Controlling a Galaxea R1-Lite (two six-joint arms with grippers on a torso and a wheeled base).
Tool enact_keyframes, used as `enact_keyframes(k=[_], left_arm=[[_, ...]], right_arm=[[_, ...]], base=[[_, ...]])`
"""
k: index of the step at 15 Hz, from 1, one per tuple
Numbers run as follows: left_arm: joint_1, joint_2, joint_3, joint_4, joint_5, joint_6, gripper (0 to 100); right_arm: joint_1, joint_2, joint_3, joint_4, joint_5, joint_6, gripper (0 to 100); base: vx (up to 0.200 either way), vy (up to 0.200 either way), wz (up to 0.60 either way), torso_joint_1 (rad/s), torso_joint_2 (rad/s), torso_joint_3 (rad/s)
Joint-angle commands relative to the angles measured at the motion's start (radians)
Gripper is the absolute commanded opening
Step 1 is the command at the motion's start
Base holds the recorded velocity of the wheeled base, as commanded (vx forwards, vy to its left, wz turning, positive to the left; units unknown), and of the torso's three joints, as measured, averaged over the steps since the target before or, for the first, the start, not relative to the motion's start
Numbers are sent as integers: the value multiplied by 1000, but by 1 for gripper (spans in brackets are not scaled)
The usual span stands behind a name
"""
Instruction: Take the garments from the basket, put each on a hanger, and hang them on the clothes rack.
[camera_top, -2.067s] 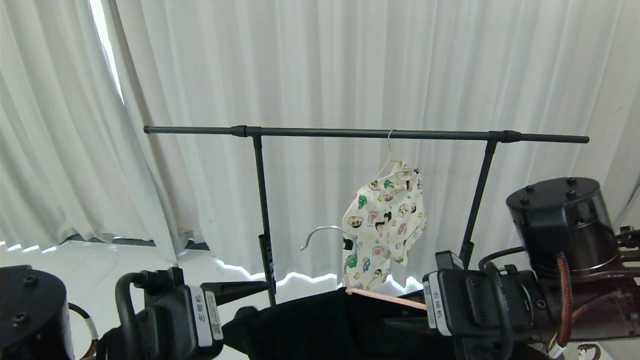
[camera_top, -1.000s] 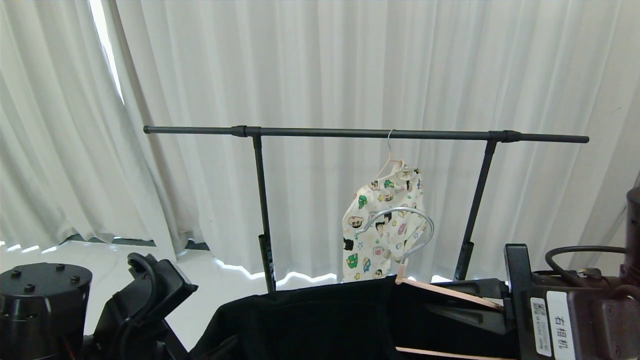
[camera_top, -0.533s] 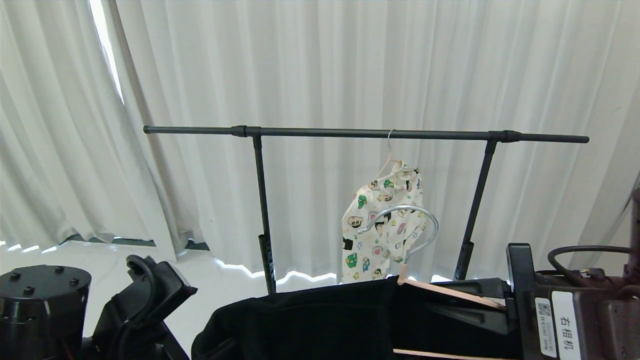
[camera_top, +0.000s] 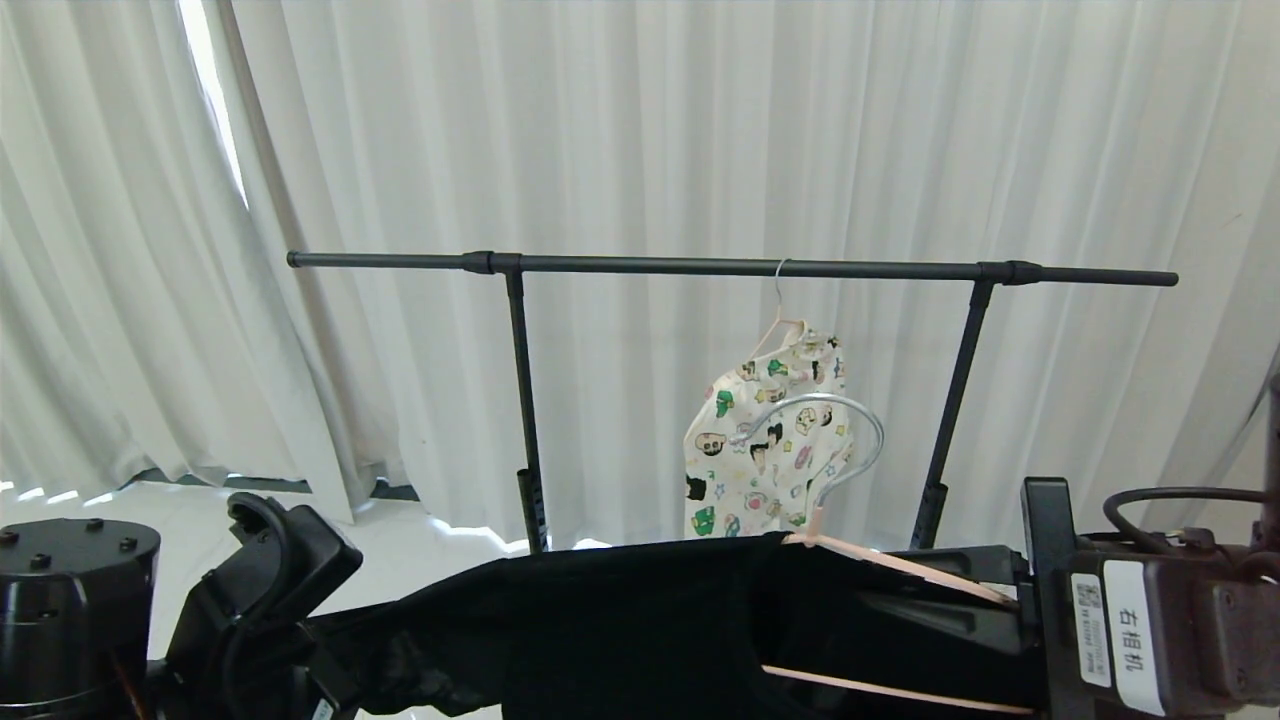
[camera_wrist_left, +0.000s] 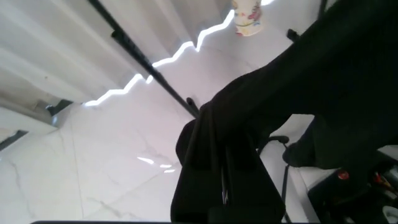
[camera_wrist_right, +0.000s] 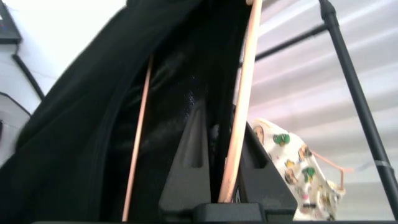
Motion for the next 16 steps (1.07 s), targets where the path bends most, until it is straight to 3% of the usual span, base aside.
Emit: enact_keyframes(k=[1, 4, 8, 9, 12, 16], left_arm=[[76, 0, 0, -1, 1, 0, 0], [159, 1, 0, 1, 1, -1, 0], [150, -2, 1, -1, 1, 6, 0], [128, -20, -2, -1, 1, 0, 100], [107, -53, 4, -4, -1, -1, 100], [29, -126, -12, -4, -27, -73, 100]], right_arm=[[-37, 0, 0, -2, 4, 0, 0], [-85, -8, -2, 0, 23, 0, 0], [-91, -8, -5, 0, 23, 1, 0], [-93, -9, -5, 0, 23, 1, 0], [-96, -9, -5, 0, 21, 3, 0], [-217, -55, 0, 6, 23, 43, 0]], base=[[0, 0, 0, 0, 0, 0], [0, 0, 0, 0, 0, 0], [0, 0, 0, 0, 0, 0], [0, 0, 0, 0, 0, 0], [0, 0, 0, 0, 0, 0], [0, 0, 0, 0, 0, 0]])
